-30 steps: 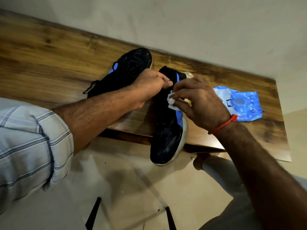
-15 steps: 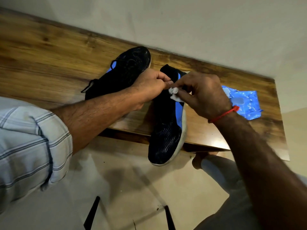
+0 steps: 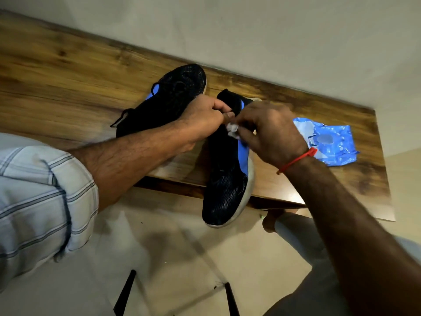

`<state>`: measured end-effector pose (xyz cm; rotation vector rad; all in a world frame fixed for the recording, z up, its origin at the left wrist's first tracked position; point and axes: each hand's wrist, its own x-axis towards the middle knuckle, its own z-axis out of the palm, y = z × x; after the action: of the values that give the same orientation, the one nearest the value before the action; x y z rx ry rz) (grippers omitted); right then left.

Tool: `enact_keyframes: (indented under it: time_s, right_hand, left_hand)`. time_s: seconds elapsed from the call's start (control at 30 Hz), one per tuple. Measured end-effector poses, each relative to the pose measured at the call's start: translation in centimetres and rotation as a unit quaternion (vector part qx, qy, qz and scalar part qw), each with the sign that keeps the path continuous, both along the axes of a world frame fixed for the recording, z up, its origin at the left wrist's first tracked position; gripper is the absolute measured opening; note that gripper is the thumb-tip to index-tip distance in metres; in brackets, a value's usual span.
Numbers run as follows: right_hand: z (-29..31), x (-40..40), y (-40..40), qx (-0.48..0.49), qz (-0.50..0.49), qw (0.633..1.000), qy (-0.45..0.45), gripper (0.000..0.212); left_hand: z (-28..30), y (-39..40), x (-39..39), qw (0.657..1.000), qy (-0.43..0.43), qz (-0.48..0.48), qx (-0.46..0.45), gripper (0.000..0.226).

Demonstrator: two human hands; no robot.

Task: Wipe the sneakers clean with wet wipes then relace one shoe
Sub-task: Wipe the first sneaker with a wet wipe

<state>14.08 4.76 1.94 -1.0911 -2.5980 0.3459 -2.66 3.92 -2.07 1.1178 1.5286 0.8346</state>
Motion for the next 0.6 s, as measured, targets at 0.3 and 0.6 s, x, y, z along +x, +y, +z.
enact_keyframes:
  time_s: [0.3, 0.6]
  right_hand:
    - [0.5, 0.3, 0.0, -0.04, 0.0, 0.999, -0.029, 0.009]
    - [0.3, -0.7, -0.7, -0.137, 0.098, 0.982, -0.087, 0.009]
  left_hand:
    - [0.2, -0.1, 0.4, 1.0, 0.0, -0.011, 0.0, 0.008]
    - [0.0, -0.2, 0.0, 1.0, -0.022, 0.014, -0.01, 0.011]
